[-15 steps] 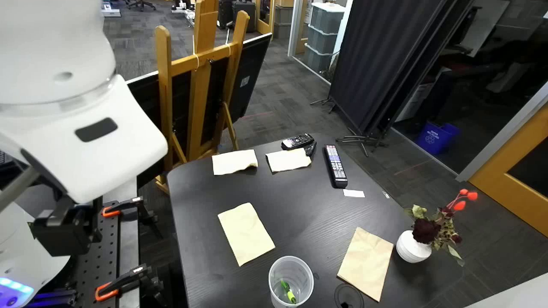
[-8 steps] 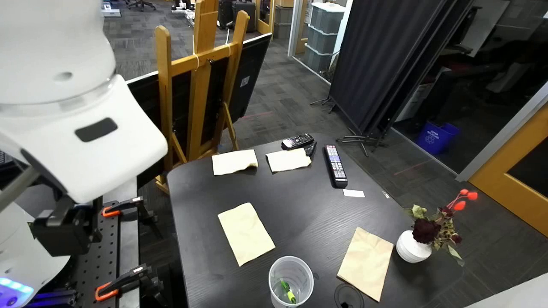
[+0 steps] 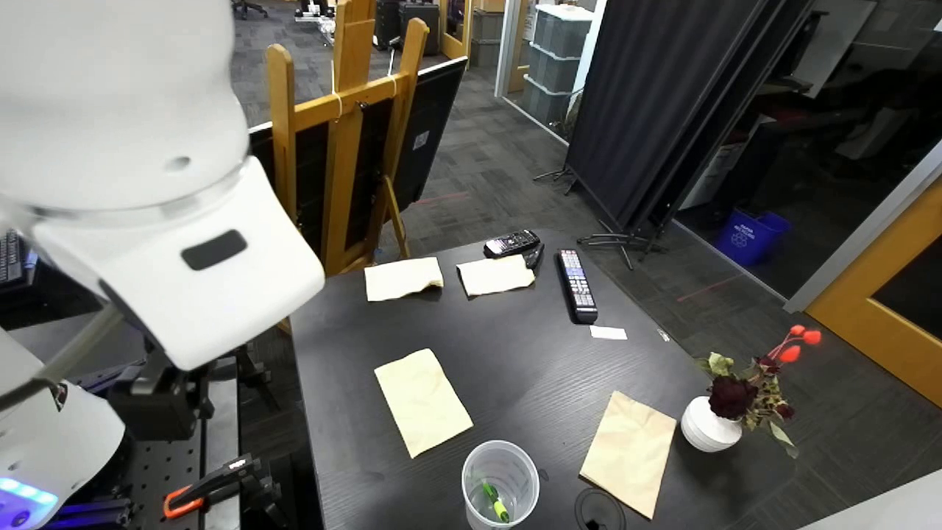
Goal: Put the pen in the cup on the table
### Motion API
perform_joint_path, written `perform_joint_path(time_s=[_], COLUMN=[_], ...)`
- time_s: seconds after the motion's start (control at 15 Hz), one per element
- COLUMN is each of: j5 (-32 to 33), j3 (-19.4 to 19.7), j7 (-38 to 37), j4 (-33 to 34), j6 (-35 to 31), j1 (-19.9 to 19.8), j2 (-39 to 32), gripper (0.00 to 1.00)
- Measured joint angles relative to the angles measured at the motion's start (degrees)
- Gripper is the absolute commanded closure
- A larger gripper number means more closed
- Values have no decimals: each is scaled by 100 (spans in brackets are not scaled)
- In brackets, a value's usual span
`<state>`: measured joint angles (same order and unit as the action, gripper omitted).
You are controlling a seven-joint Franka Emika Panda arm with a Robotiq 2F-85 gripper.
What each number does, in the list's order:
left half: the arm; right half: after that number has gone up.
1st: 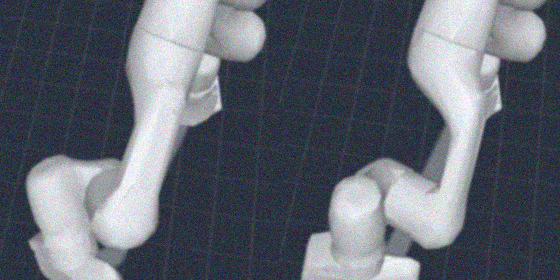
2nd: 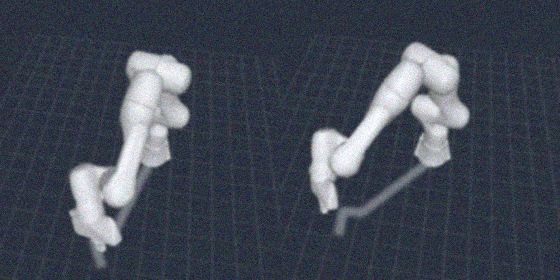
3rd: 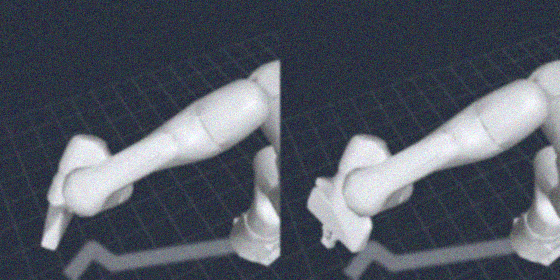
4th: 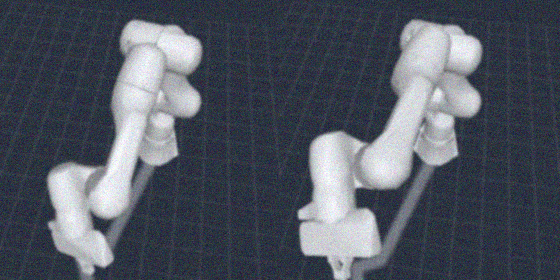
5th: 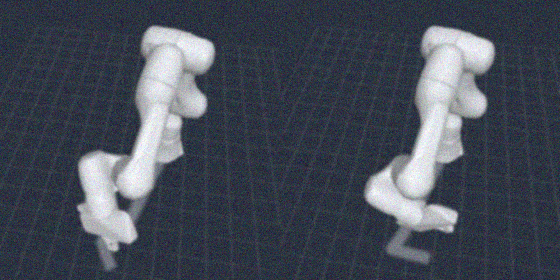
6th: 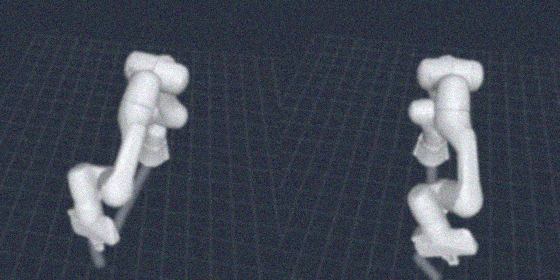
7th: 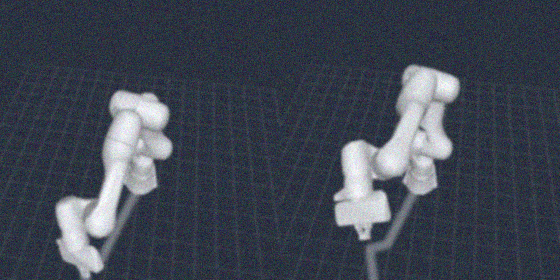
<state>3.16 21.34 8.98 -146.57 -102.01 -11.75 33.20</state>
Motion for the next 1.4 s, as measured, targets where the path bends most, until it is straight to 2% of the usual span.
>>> perform_joint_path(time_s=[0.27,0.93,1.13,1.4], j5=[-223,-147,110,849], j3=[-191,-1059,-1280,-1477], j7=[-657,-3318,-4132,-5412], j4=[-18,-374,-424,-410], j6=[-903,-3741,-4311,-4680], j1=[-38,-512,-716,-980], j2=[-477,-1430,-1754,-2153], gripper=[0,0,0,0])
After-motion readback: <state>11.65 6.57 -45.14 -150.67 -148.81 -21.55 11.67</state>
